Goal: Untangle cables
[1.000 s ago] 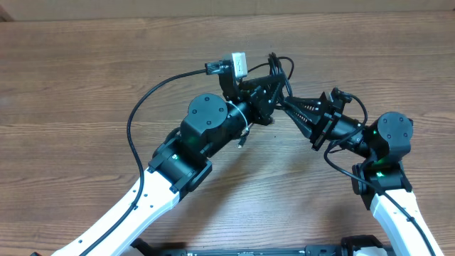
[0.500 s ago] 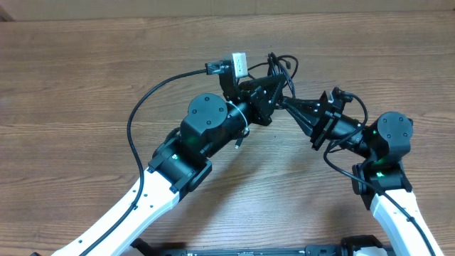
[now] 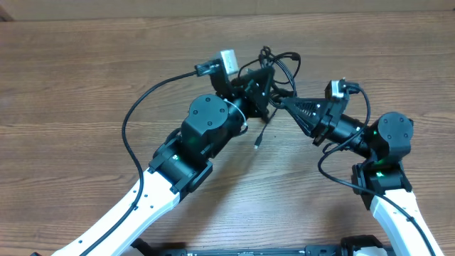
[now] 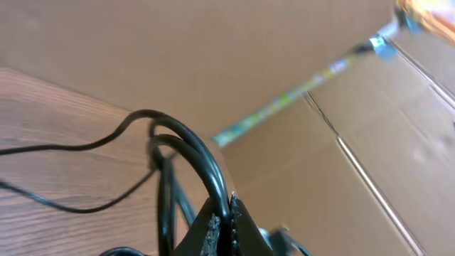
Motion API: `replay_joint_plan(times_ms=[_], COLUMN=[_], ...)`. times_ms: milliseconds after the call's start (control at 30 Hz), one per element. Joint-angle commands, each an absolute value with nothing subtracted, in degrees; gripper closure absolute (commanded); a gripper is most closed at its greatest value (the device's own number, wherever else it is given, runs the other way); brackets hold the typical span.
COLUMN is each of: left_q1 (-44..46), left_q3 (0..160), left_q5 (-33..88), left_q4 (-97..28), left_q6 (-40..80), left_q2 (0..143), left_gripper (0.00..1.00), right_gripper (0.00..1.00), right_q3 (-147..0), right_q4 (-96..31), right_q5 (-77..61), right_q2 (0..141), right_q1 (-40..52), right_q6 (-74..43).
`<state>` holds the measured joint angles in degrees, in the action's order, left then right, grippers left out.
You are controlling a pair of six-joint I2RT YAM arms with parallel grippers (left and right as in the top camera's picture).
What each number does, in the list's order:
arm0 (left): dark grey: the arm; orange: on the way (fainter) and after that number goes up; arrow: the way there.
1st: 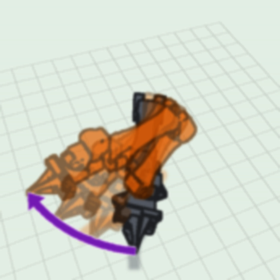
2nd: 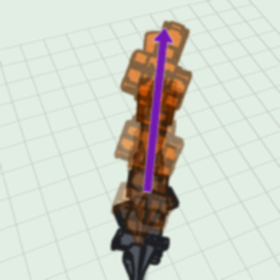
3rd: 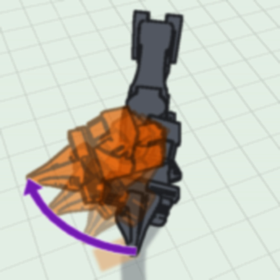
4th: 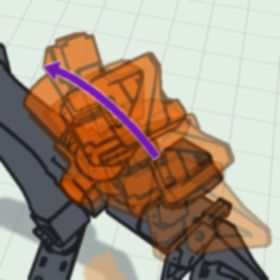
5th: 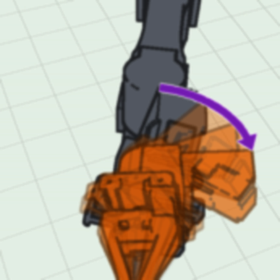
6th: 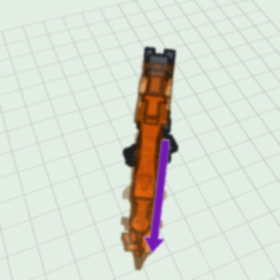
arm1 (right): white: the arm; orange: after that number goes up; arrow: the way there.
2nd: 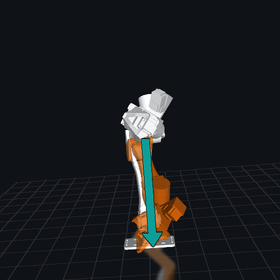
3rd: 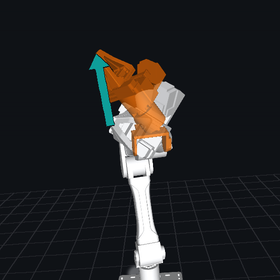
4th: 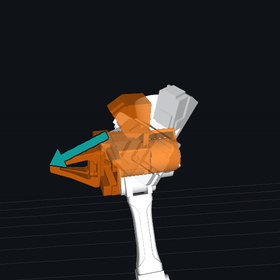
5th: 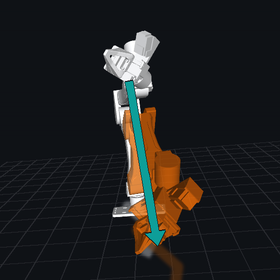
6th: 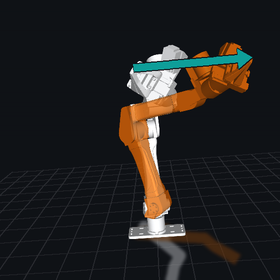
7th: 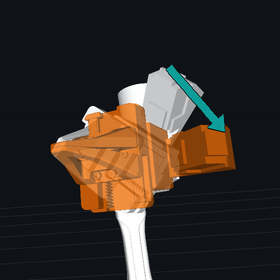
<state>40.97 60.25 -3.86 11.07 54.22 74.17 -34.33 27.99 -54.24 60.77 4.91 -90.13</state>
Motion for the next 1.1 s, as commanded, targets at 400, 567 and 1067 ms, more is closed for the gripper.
replay_joint_plan(times_ms=[400, 567, 1067], left_q1=[32.8, 31.4, 28.9], left_q3=[61.0, 61.0, 61.0], left_q5=[-11.8, -11.8, -3.7], left_q4=[3.6, 2.1, 0.5], left_q6=[63.1, 63.0, 63.4], left_q2=[73.6, 73.6, 72.8], left_gripper=[0.96, 0.96, 0.96], right_gripper=[0.96, 0.95, 0.22], right_q3=[-34.2, -34.2, -34.2], right_q4=[32.9, 32.9, 32.9], right_q5=[-67.1, -82.4, -88.1], right_q2=[60.7, 60.7, 60.7], right_q1=[5.2, 5.2, 5.1], right_q6=[-49.9, -33.3, -29.8])
